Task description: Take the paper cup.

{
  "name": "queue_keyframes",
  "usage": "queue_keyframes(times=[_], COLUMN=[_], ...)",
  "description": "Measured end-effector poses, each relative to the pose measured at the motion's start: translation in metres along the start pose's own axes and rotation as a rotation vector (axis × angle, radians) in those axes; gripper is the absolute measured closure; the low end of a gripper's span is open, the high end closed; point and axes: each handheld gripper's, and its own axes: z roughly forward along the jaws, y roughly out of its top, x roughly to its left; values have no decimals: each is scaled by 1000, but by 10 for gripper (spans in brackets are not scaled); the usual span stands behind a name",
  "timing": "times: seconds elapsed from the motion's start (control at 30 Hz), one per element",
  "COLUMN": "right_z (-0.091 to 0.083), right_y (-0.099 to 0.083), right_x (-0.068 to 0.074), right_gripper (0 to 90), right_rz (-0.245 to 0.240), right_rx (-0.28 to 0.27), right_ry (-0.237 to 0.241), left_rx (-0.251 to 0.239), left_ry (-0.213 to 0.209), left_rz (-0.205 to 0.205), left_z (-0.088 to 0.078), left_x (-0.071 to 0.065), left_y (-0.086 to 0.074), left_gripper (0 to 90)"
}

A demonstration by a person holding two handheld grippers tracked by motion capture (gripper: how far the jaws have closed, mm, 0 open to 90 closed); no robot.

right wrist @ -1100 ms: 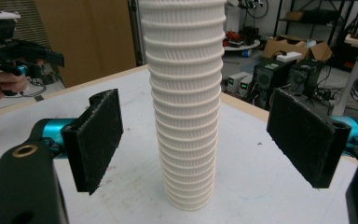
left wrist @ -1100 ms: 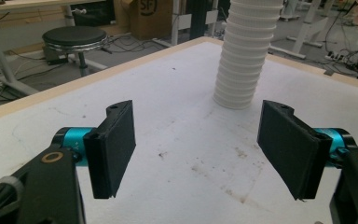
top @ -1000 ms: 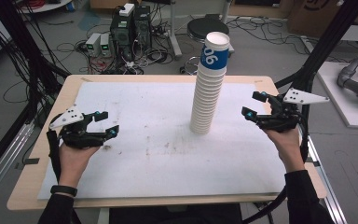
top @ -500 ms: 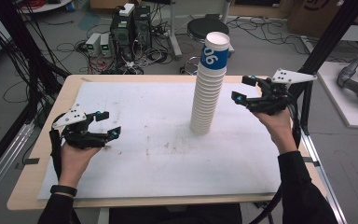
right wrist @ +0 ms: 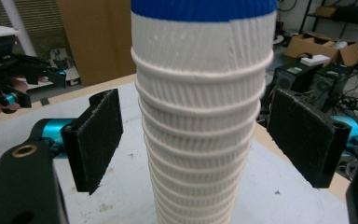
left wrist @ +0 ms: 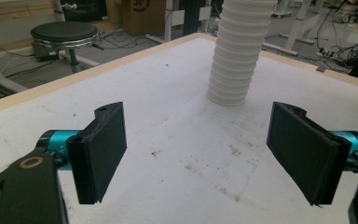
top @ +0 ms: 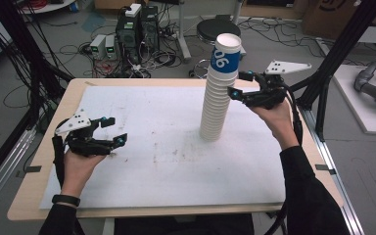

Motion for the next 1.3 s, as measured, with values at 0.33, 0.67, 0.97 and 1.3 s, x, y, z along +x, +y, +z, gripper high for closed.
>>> queue_keyframes(times=[0.33,0.67,0.97,1.3], right_z=[18,30,34,37], right_y=[5,8,11,11], right_x=[-3,-5,-6,-6], right_gripper=[182,133,131,129], right_rz=[11,34,47,69], right_rx=[26,41,36,29], right_ry=[-9,3,3,1], left_rx=[0,7,16,23], left_ry=[-9,-12,-22,-36], left_rz=[3,6,7,6], left_z=[-1,0,1,3], left_x=[0,-1,-2,-4], left_y=[0,0,0,0], left_gripper=[199,199,199,199])
